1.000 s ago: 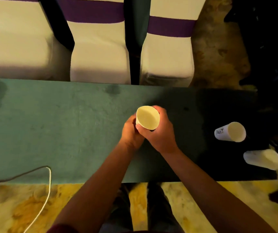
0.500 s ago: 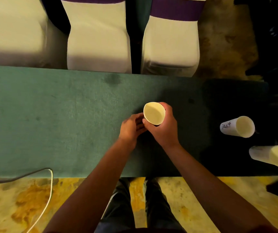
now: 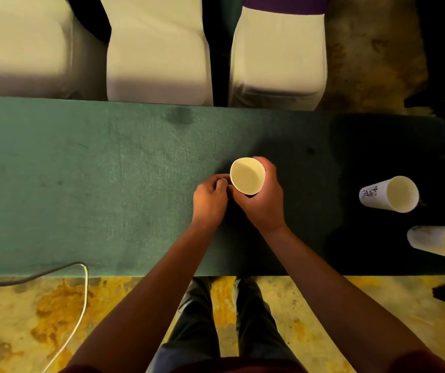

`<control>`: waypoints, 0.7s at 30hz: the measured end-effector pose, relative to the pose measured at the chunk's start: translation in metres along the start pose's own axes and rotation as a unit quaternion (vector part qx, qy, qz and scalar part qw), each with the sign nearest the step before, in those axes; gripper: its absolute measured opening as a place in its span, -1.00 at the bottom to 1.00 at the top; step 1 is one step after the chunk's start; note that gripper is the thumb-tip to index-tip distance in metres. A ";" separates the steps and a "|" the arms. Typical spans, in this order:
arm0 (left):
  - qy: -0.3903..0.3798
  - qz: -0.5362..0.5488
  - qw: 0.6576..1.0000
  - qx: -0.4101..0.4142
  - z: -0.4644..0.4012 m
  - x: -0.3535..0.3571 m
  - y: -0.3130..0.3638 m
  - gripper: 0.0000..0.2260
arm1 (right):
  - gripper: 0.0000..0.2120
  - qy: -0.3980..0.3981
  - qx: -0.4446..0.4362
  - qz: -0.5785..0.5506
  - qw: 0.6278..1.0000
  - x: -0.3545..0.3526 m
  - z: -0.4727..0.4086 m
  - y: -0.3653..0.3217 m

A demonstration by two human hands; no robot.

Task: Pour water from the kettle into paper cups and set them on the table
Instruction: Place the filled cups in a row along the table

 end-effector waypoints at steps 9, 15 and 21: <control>-0.004 0.013 1.000 -0.020 0.006 -0.001 0.000 -0.72 | -0.03 -0.003 0.042 -0.016 0.999 -0.002 0.006 -0.001; 0.014 0.017 0.999 -0.027 0.013 -0.008 0.001 -0.70 | 0.02 -0.007 0.034 -0.021 0.999 -0.013 0.010 -0.012; 0.082 0.008 0.996 -0.029 0.040 -0.020 0.008 -0.79 | -0.10 -0.018 0.014 -0.022 0.999 -0.034 0.013 -0.043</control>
Point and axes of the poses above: each hand's wrist, its own z-axis away from the middle knuckle, its own x-axis out of the palm, y = z × x, the point moved 2 cm from there along -z, towards the middle knuckle, and after that the axes turned 15 degrees about -z, right-handed, at the moved point
